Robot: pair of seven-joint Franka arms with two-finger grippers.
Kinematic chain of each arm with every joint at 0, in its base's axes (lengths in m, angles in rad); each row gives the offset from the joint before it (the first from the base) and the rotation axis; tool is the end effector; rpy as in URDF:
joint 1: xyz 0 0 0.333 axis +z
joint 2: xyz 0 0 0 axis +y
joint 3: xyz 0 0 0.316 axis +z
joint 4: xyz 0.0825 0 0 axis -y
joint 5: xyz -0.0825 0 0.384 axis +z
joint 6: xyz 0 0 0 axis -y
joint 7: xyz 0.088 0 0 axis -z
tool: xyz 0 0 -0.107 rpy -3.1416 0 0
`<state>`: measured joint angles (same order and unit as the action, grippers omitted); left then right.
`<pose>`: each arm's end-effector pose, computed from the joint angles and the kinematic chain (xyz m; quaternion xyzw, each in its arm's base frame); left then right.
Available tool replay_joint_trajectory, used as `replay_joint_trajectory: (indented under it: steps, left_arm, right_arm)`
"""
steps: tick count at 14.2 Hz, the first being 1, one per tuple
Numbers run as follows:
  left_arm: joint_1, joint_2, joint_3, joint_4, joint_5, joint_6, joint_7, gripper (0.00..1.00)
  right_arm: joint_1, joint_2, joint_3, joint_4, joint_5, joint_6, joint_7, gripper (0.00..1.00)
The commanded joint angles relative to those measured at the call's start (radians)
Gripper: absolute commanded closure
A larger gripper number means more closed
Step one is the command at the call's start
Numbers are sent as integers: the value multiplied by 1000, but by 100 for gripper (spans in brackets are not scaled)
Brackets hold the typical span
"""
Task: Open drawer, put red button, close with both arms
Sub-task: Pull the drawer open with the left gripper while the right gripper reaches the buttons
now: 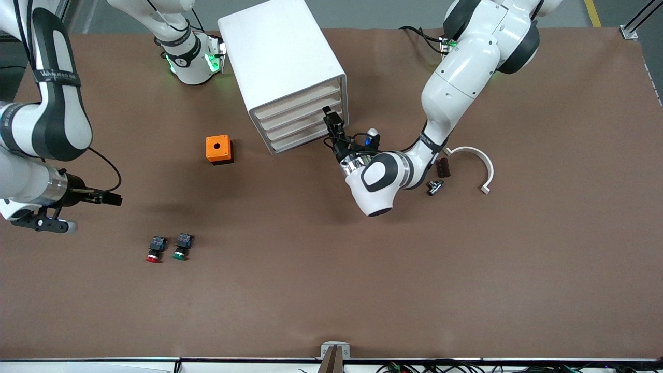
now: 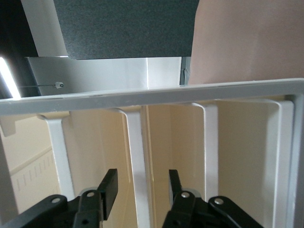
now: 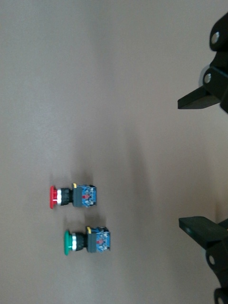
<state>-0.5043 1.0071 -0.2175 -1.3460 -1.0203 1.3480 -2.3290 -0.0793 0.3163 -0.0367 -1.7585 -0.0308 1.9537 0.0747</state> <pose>0.4408 -0.4875 0.1596 -0.4032 -0.6047 0.5765 0.3733 0.6230 -0.0730 0.3778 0.9941 -0.0879 -0.0608 0.0184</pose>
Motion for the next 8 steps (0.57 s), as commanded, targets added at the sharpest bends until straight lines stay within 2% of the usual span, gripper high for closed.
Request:
replay_joint_trajectory:
  steps: [1, 4, 8]
  left_arm:
    - [-28, -2, 1, 1, -24, -13, -38, 51]
    - [-66, -5, 1, -1, -24, -13, -47, 52]
    - [-86, -7, 3, 1, -23, -13, -35, 74]
  right_arm:
    - [-17, 44, 12, -6, -15, 83, 27, 0]
    - [-19, 108, 12, -6, -14, 184, 34, 0]
    - [-16, 141, 12, -6, -14, 214, 85, 0]
